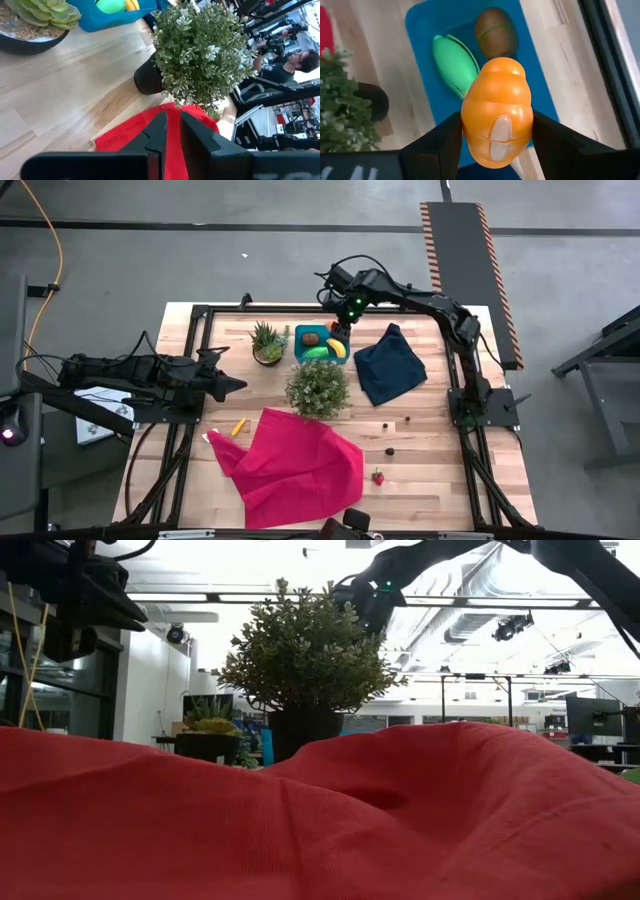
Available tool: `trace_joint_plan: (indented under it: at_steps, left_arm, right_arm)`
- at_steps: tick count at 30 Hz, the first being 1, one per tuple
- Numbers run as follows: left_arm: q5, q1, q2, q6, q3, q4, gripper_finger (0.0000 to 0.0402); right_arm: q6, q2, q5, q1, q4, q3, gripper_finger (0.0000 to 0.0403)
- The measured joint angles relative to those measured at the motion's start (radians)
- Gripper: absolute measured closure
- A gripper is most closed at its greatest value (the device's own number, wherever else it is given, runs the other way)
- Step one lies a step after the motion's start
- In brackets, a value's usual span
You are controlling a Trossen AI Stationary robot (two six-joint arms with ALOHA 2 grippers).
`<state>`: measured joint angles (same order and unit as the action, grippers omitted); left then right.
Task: Pick and placing Produce into tupperware
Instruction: Put the light orange croissant into the blue bin
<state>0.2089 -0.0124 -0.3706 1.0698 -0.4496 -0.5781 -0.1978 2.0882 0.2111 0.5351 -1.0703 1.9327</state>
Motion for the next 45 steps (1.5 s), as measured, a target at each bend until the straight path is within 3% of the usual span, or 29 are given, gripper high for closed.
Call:
trace_joint_plan:
  at_steps: [16,45]
  left_arm:
    - [-0.034,0.000,0.000,-0.015,0.000,0.000,0.0362]
    - [-0.043,0.000,0.000,-0.016,0.000,0.000,0.0362]
  right_arm:
    - [0.037,0.003,0.009,-0.008,0.073,0.000,0.0210]
    - [0.040,0.119,0.028,-0.020,0.075,0.001,0.0210]
